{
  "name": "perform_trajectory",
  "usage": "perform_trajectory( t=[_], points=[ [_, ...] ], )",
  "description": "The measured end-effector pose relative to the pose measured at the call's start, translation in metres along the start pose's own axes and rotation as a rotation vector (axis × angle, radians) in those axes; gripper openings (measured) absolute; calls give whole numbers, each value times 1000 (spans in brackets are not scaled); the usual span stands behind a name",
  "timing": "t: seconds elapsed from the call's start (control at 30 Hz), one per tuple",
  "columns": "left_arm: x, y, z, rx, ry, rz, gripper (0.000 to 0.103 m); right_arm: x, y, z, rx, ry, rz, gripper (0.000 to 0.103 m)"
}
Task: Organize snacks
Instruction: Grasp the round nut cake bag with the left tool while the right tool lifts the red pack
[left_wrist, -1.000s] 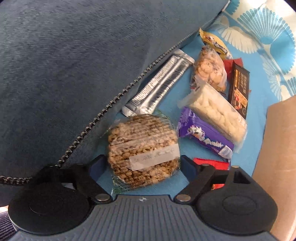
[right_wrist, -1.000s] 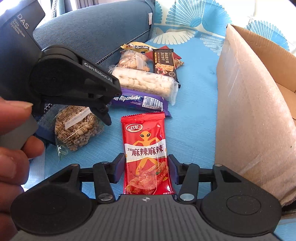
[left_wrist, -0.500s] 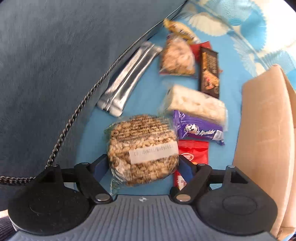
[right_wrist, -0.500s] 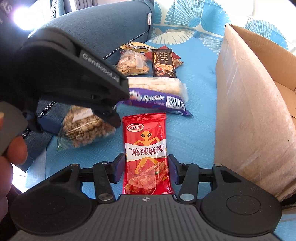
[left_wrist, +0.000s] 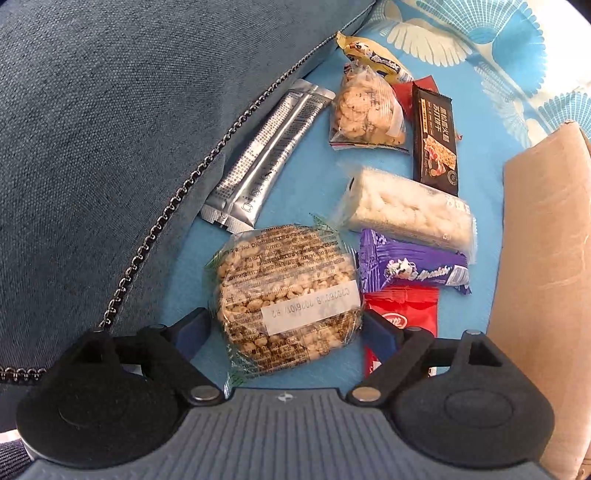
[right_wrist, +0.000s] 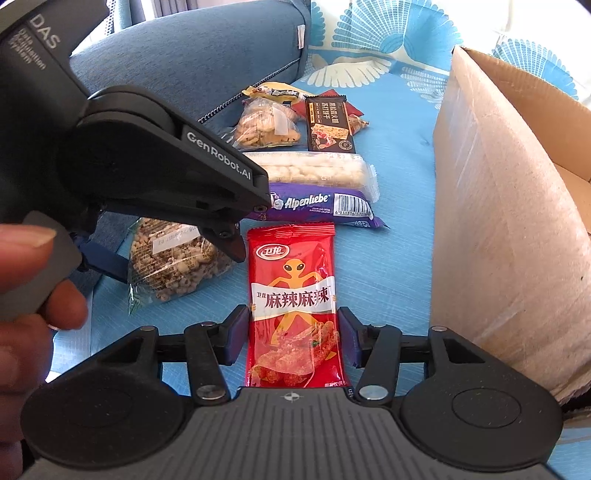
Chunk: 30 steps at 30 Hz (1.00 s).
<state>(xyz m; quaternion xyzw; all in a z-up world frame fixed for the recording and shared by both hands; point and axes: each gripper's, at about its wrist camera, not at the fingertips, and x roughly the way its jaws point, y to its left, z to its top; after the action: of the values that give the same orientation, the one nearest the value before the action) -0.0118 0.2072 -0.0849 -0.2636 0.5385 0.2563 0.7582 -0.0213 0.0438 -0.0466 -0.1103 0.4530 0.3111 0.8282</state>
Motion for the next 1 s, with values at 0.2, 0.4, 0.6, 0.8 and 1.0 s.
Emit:
perform_trajectory(
  t=[0.2, 0.4, 0.6, 0.8, 1.0],
  points=[
    [-4, -1, 1, 20, -24, 5, 83, -6, 2, -3, -17, -30, -9, 49],
    [-23, 3, -3, 45, -85, -44, 80, -28, 4, -4, -44, -117, -26, 48],
    [-44, 6, -6, 70, -156, -89, 79, -40, 1, -7, -20, -125, -63, 47],
    [-58, 1, -8, 101, -195, -118, 79, -50, -21, -7, 96, -126, -87, 47],
    [-78, -6, -10, 113, -257, -162, 79, -85, -25, -7, 60, -259, 30, 47]
  ],
)
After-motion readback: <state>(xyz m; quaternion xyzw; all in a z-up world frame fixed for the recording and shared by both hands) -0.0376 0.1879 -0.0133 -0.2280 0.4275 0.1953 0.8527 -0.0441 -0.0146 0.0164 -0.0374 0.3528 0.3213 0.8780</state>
